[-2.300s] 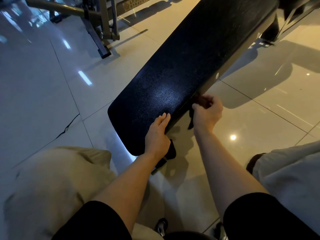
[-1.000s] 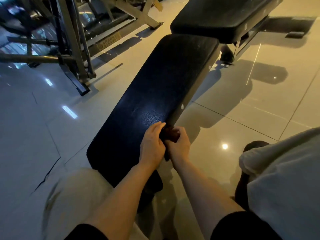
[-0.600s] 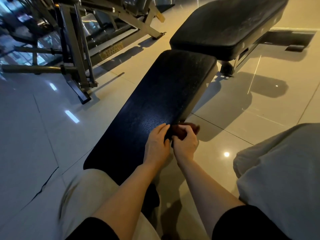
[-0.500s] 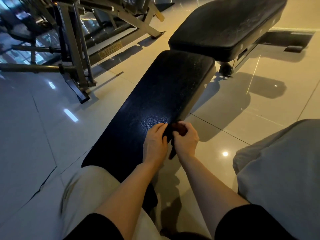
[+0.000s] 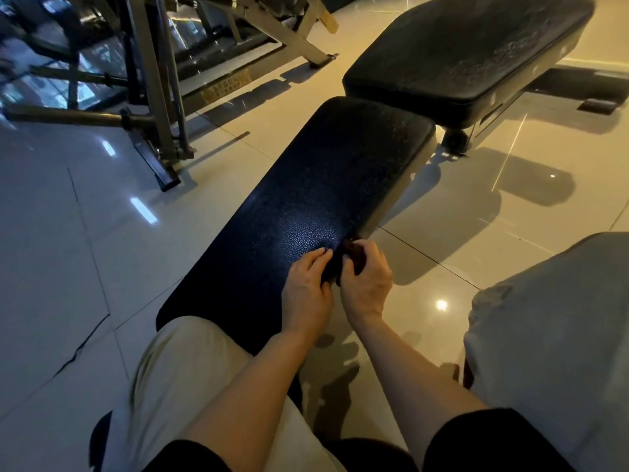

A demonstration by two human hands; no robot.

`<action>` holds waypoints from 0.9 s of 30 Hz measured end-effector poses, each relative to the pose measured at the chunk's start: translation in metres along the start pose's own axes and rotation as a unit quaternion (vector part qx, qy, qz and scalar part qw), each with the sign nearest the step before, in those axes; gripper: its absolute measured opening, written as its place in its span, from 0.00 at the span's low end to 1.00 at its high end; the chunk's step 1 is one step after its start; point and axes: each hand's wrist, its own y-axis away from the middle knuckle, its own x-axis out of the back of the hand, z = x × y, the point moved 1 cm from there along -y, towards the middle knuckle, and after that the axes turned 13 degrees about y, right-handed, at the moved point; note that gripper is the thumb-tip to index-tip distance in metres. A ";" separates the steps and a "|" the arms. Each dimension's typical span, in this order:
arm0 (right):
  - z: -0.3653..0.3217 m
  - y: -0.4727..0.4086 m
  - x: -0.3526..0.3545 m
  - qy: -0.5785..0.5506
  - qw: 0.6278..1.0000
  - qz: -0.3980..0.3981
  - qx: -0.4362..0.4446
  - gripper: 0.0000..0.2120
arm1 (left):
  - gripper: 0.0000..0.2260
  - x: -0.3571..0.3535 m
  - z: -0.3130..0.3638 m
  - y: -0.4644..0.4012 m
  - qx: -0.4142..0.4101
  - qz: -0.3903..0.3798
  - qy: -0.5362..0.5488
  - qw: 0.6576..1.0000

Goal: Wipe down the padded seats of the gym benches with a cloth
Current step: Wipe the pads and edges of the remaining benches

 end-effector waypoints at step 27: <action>0.013 0.018 0.004 0.013 0.990 -0.136 -0.017 0.11 | 0.27 0.000 -0.002 0.006 0.016 -0.034 -0.016 0.999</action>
